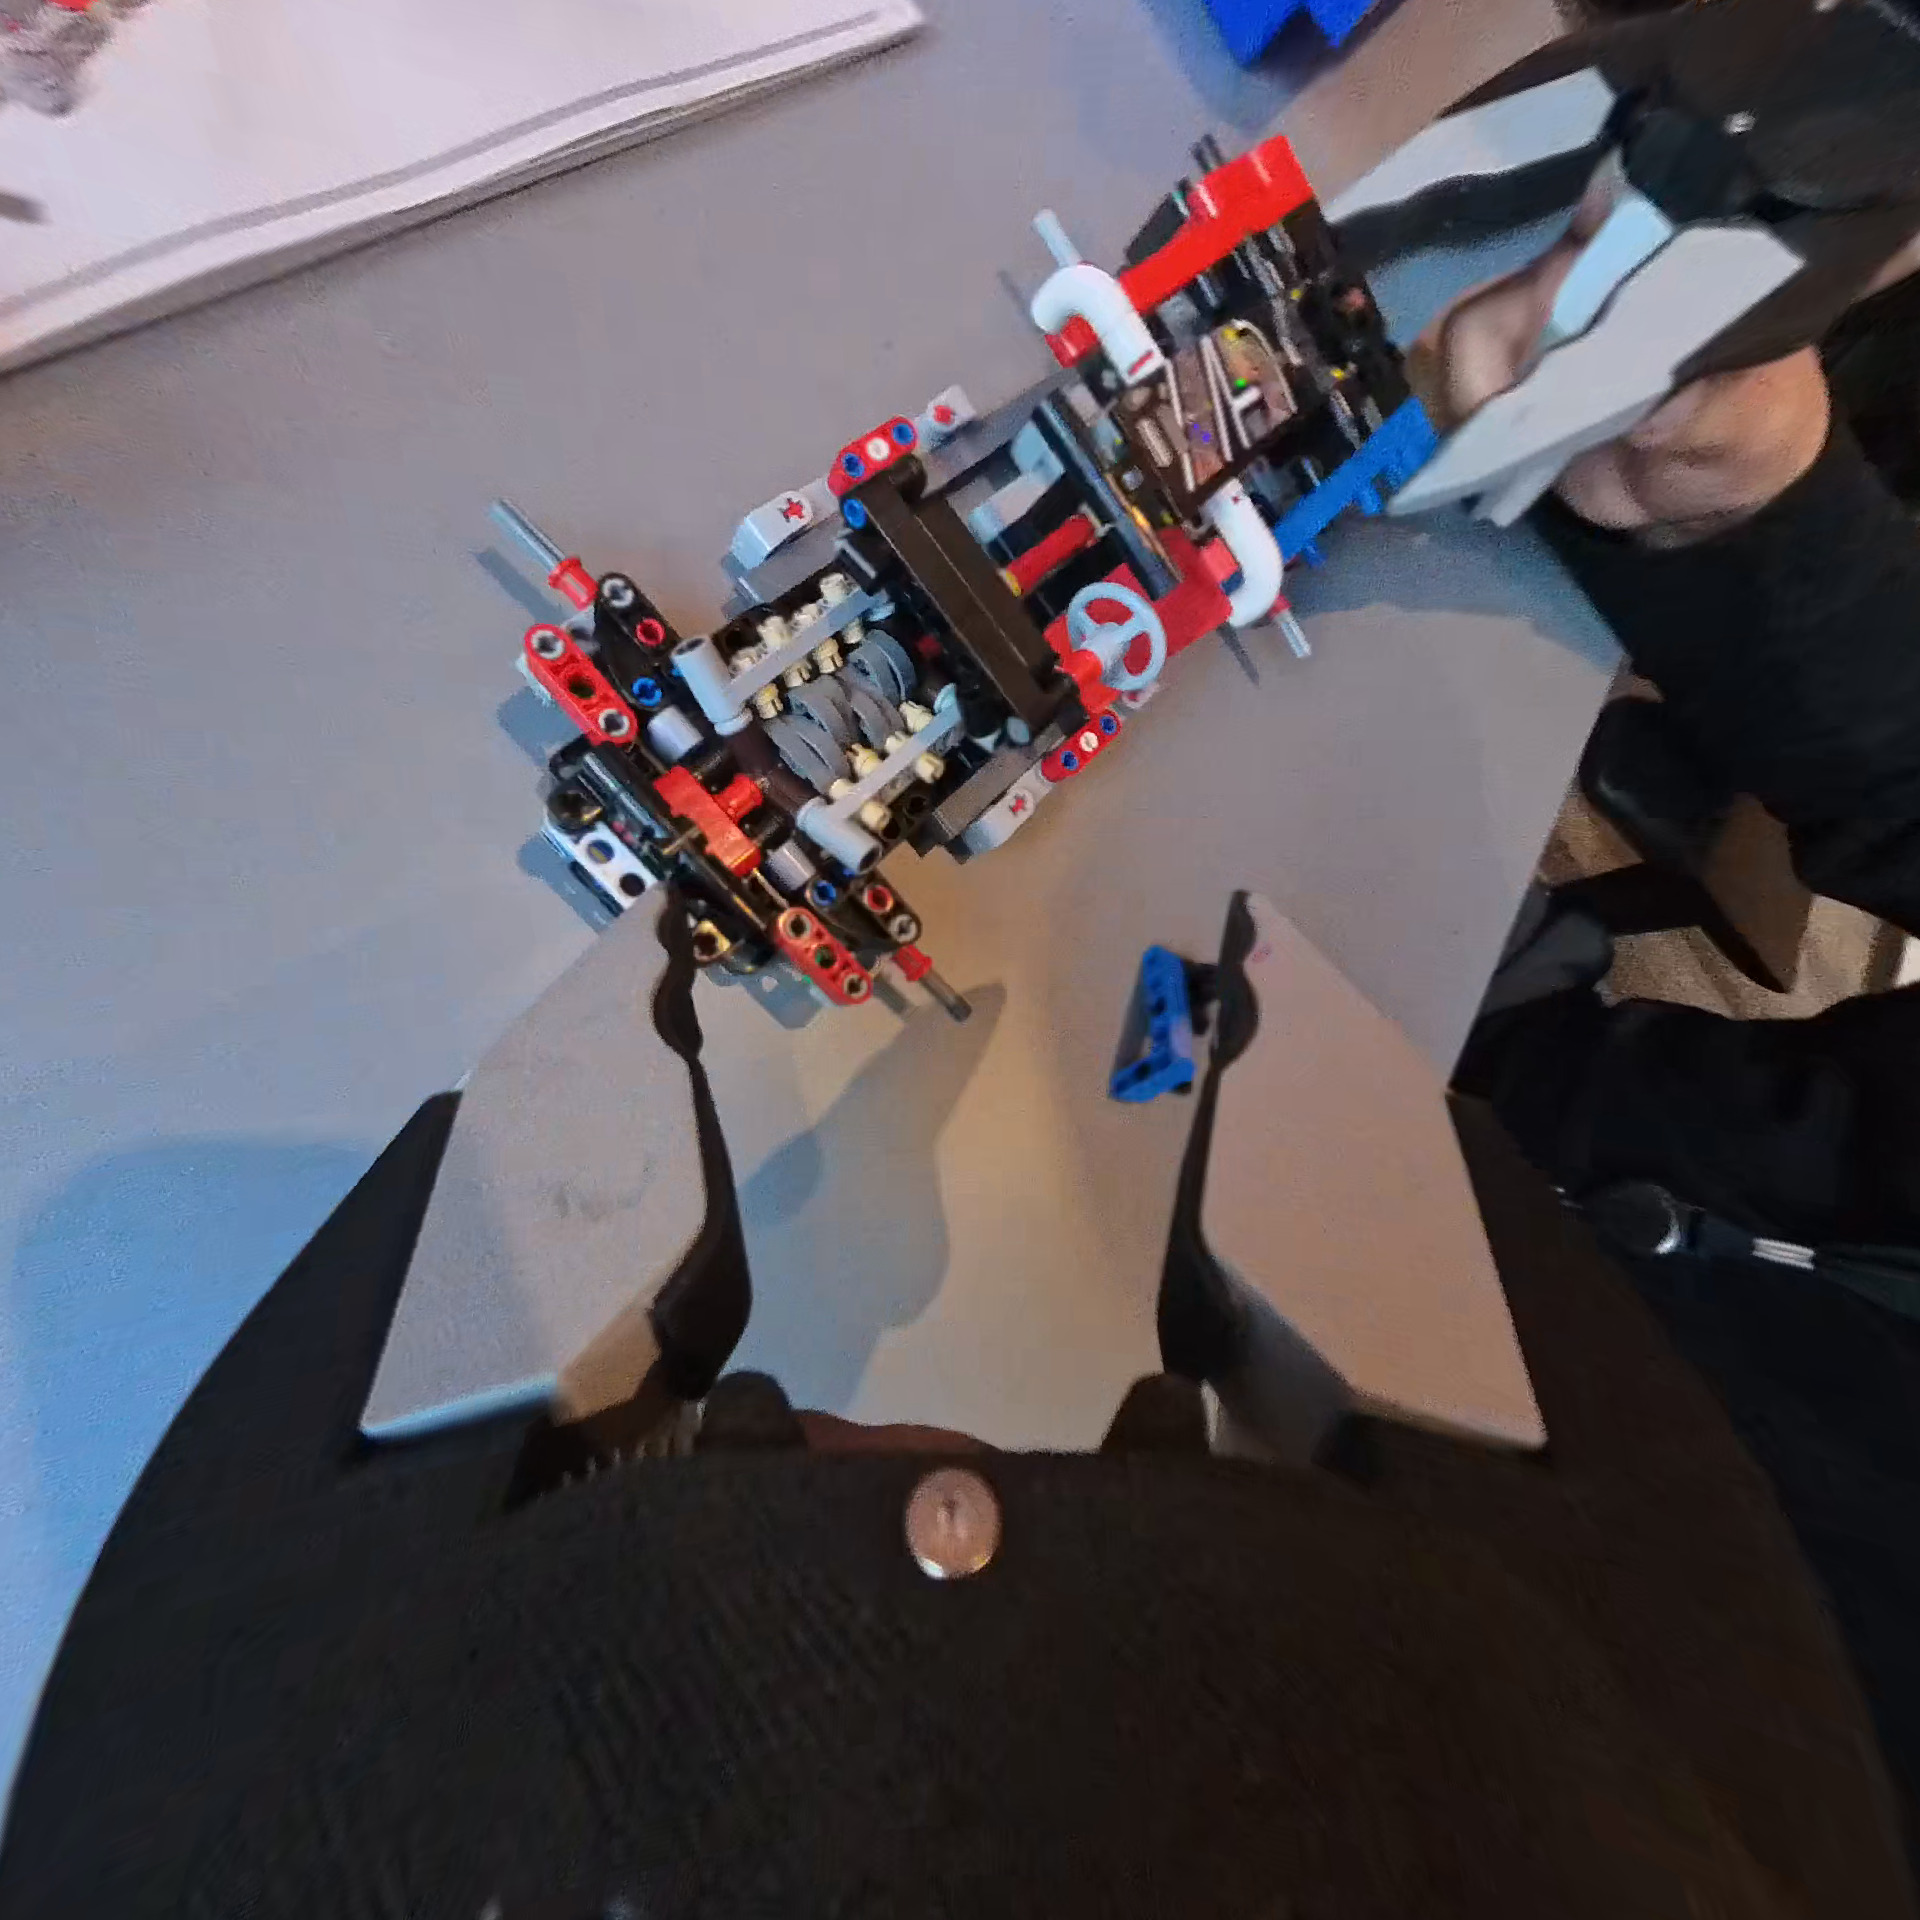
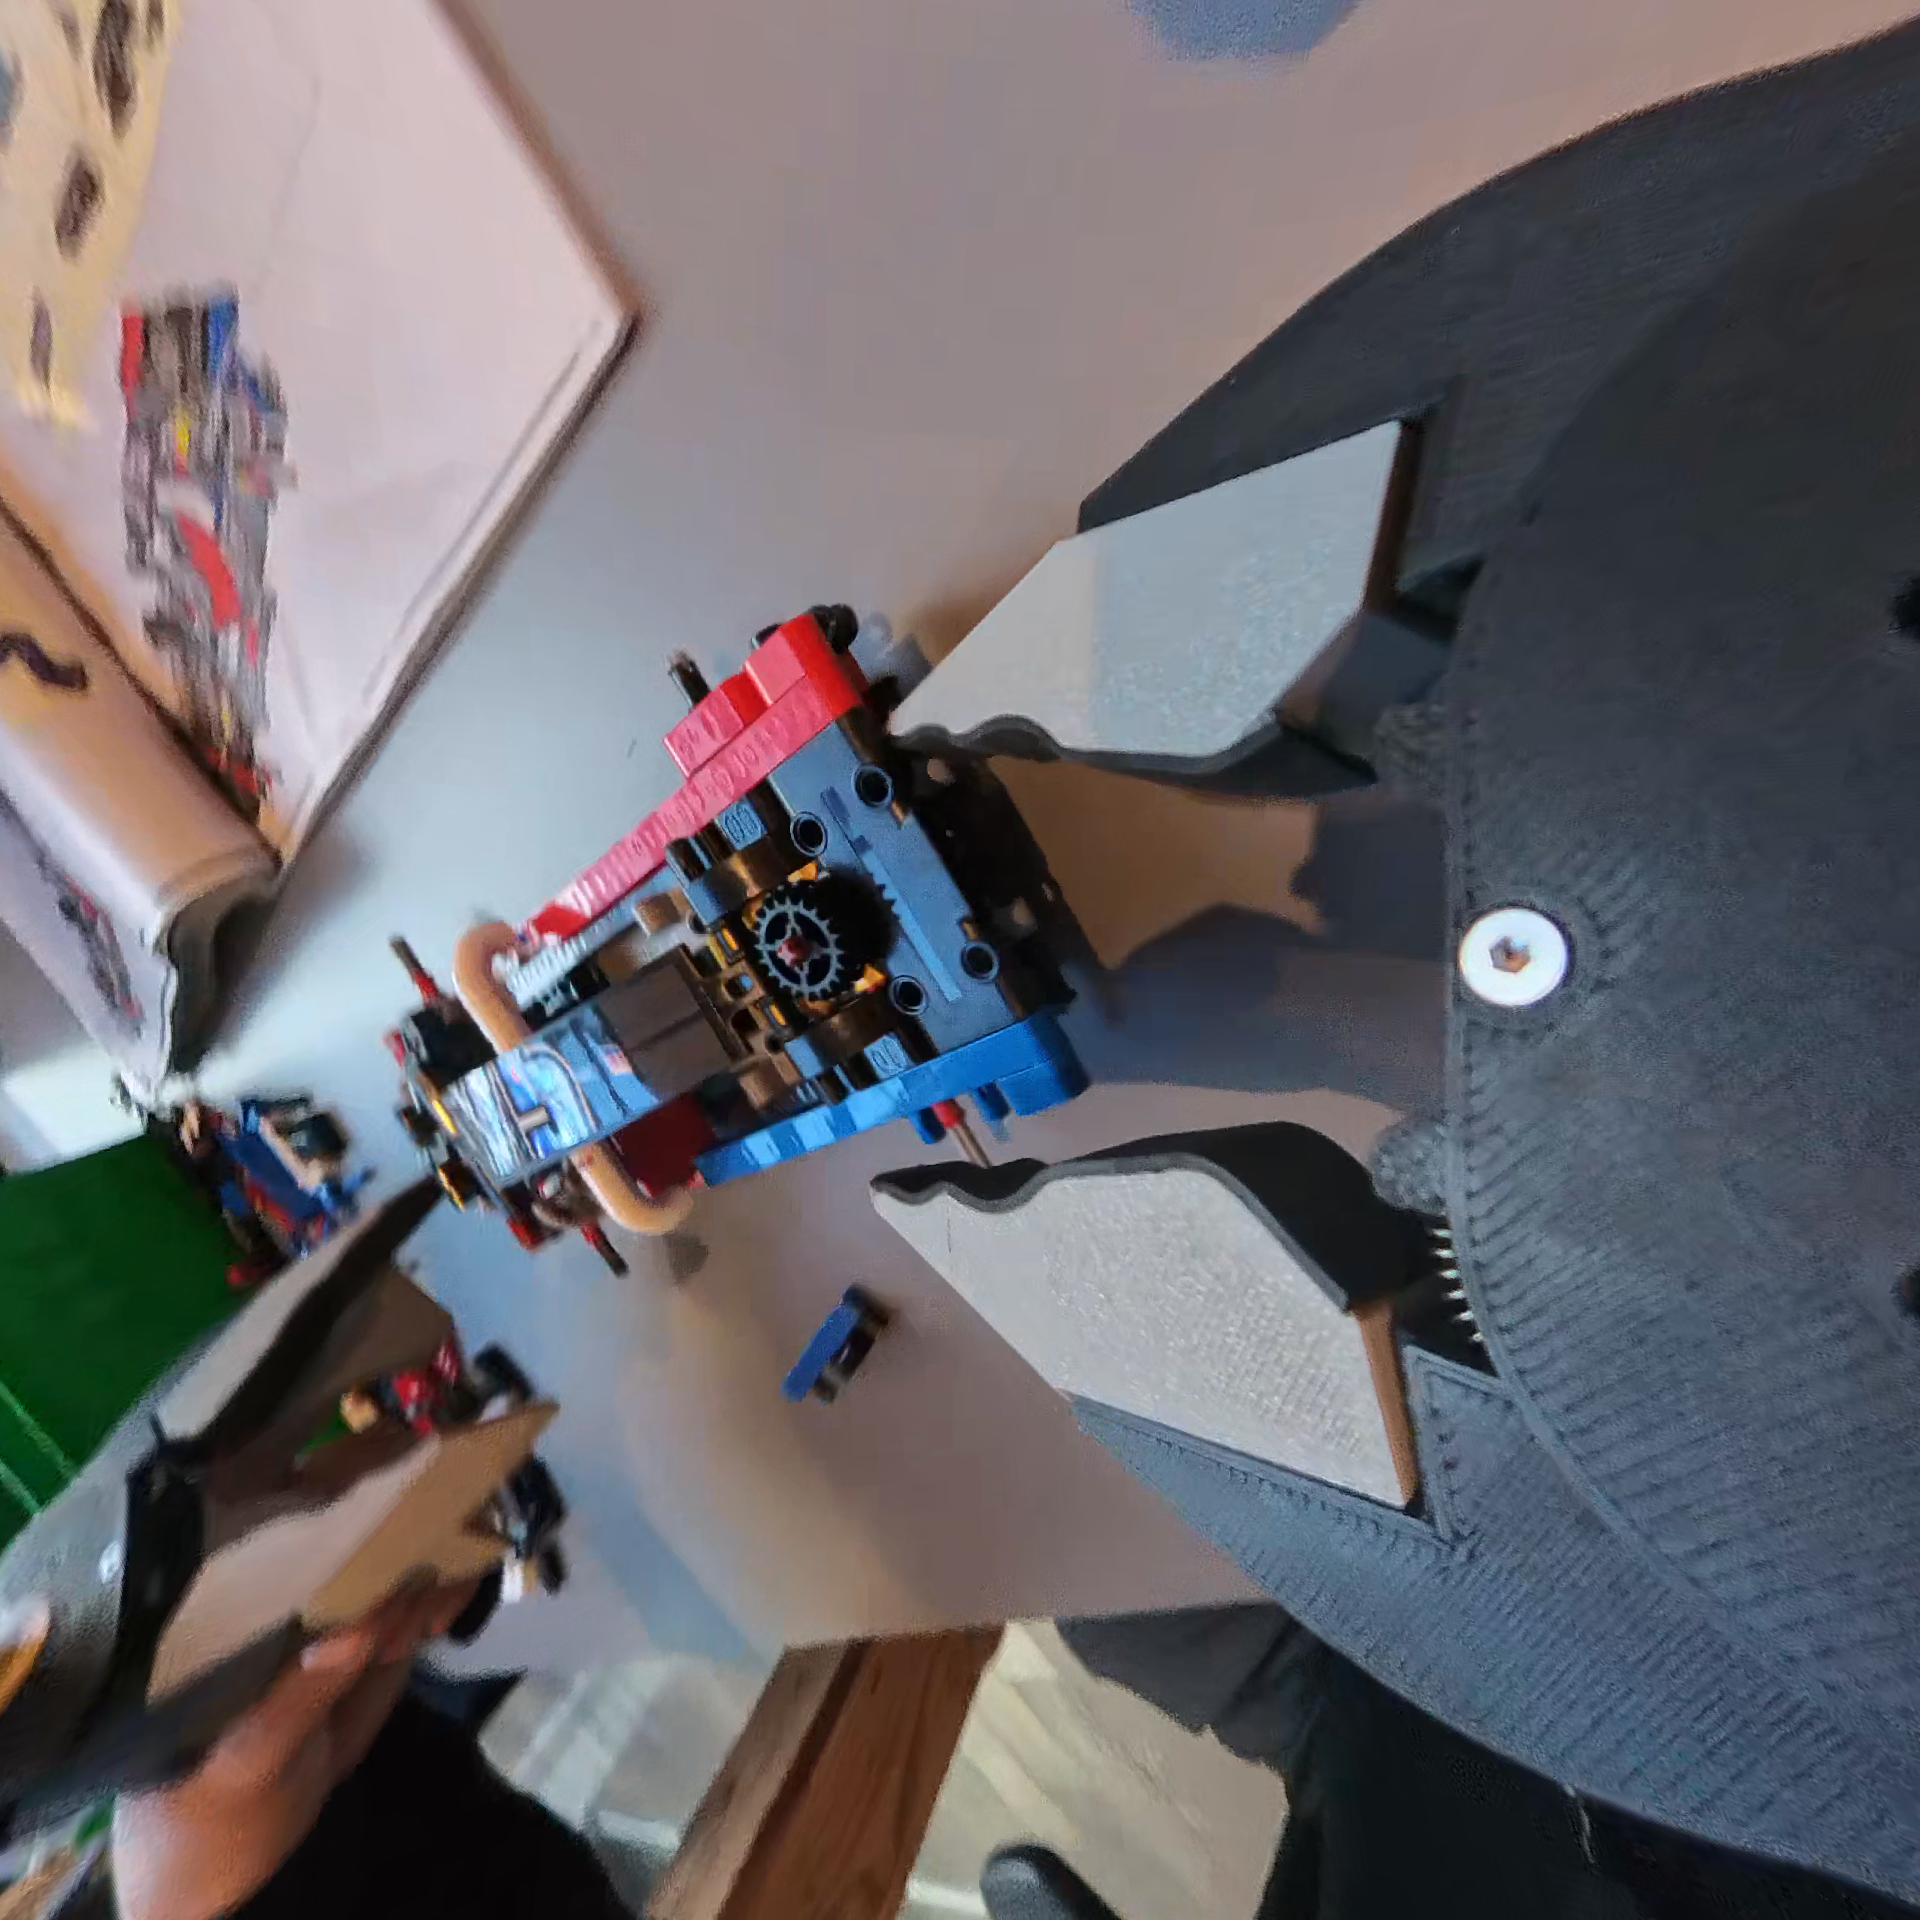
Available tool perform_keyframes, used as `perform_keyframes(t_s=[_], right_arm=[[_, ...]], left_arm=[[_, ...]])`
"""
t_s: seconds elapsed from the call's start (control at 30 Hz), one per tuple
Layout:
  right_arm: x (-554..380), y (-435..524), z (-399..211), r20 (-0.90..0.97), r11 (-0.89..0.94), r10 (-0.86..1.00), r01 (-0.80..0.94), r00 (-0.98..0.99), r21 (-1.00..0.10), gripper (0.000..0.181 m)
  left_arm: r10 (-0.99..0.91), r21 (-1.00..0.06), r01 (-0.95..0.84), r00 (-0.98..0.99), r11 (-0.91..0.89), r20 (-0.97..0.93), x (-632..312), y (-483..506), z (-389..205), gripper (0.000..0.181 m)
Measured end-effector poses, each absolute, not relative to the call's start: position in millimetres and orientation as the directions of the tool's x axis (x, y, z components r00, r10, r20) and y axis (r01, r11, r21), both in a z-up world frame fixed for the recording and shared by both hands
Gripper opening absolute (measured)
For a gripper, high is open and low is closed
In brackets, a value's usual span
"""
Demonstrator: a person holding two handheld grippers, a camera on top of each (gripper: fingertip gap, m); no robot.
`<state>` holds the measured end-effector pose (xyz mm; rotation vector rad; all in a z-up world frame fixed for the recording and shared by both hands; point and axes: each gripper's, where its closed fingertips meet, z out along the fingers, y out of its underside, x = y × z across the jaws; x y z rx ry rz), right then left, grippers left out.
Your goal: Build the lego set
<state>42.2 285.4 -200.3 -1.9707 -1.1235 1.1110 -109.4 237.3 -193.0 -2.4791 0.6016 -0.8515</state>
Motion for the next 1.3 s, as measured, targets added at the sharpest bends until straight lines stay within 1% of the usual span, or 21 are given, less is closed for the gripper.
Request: perform_keyframes(t_s=[0.07,0.13,0.17,0.27,0.33,0.37,0.4,0.47,0.53,0.6,0.67,0.77,0.8,0.93,1.03,1.07,1.13,1.2,1.3], right_arm=[[71.9,298.2,-204.0,-0.327,-0.457,0.872,0.368,0.363,-0.810,0.079],[98.6,304.2,-205.4,-0.307,-0.463,0.856,0.355,0.415,-0.812,0.078],[109.7,304.1,-205.2,-0.307,-0.470,0.848,0.346,0.431,-0.812,0.079],[137.0,297.8,-204.0,-0.285,-0.466,0.832,0.321,0.476,-0.825,0.079],[150.8,290.5,-202.2,-0.237,-0.432,0.833,0.321,0.500,-0.843,0.078],[156.5,287.0,-201.2,-0.205,-0.409,0.835,0.327,0.510,-0.852,0.077],[161.2,283.5,-200.7,-0.173,-0.386,0.838,0.337,0.518,-0.859,0.075],[166.1,277.1,-198.9,-0.127,-0.346,0.845,0.349,0.520,-0.871,0.073],[166.2,274.2,-194.4,-0.083,-0.298,0.851,0.347,0.519,-0.890,0.071],[164.1,274.0,-189.7,-0.032,-0.243,0.855,0.346,0.517,-0.906,0.067],[161.3,274.7,-183.3,0.010,-0.190,0.856,0.333,0.516,-0.923,0.062],[156.5,271.2,-177.4,0.040,-0.137,0.870,0.320,0.492,-0.937,0.056],[155.6,269.5,-177.0,0.045,-0.129,0.874,0.321,0.483,-0.938,0.055],[151.1,255.4,-162.6,0.073,-0.044,0.901,0.256,0.428,-0.966,0.050],[130.2,223.9,-154.8,0.118,0.051,0.948,0.225,0.295,-0.973,0.037],[119.7,210.8,-157.0,0.128,0.071,0.964,0.237,0.233,-0.969,0.036],[99.9,187.7,-164.9,0.155,0.116,0.981,0.282,0.120,-0.952,0.039],[86.7,177.0,-173.2,0.209,0.176,0.976,0.330,0.068,-0.928,0.037],[75.8,171.7,-181.9,0.308,0.275,0.951,0.374,0.029,-0.885,0.036]], left_arm=[[-0.561,-0.557,-0.261,0.677,-0.788,0.476,-76.6,233.5,-192.6,0.095],[-0.601,-0.584,-0.291,0.658,-0.758,0.453,-54.3,226.3,-194.6,0.085],[-0.610,-0.612,-0.282,0.666,-0.739,0.429,-48.2,223.0,-191.5,0.085],[-0.611,-0.704,-0.225,0.706,-0.673,0.358,-52.3,208.5,-177.9,0.083],[-0.582,-0.758,-0.204,0.767,-0.619,0.269,-69.2,192.9,-172.8,0.082],[-0.569,-0.778,-0.206,0.791,-0.594,0.225,-76.7,182.1,-173.0,0.079],[-0.565,-0.790,-0.221,0.804,-0.572,0.185,-81.2,170.2,-175.9,0.072],[-0.582,-0.774,-0.308,0.808,-0.553,0.093,-85.4,150.6,-192.5,0.061],[-0.596,-0.730,-0.407,0.803,-0.549,0.000,-90.9,145.2,-210.6,0.053],[-0.625,-0.719,-0.449,0.780,-0.531,-0.027,-89.0,150.3,-219.1,0.043],[-0.653,-0.722,-0.449,0.757,-0.526,0.004,-81.8,158.7,-223.6,0.036],[-0.718,-0.716,-0.444,0.686,-0.539,0.115,-63.2,158.3,-233.2,0.026],[-0.726,-0.723,-0.437,0.675,-0.535,0.129,-60.3,158.0,-233.5,0.014],[-0.736,-0.718,-0.457,0.668,-0.525,0.114,-53.0,153.0,-233.6,0.014],[-0.791,-0.732,-0.492,0.603,-0.470,0.103,-19.3,146.7,-228.2,0.013],[-0.811,-0.741,-0.491,0.572,-0.458,0.123,-4.2,144.7,-225.0,0.013],[-0.844,-0.769,-0.471,0.512,-0.432,0.160,22.4,147.3,-219.1,0.014],[-0.854,-0.785,-0.452,0.487,-0.424,0.182,37.0,156.2,-219.4,0.014],[-0.861,-0.758,-0.467,0.448,-0.456,0.242,43.6,158.1,-223.6,0.014]])
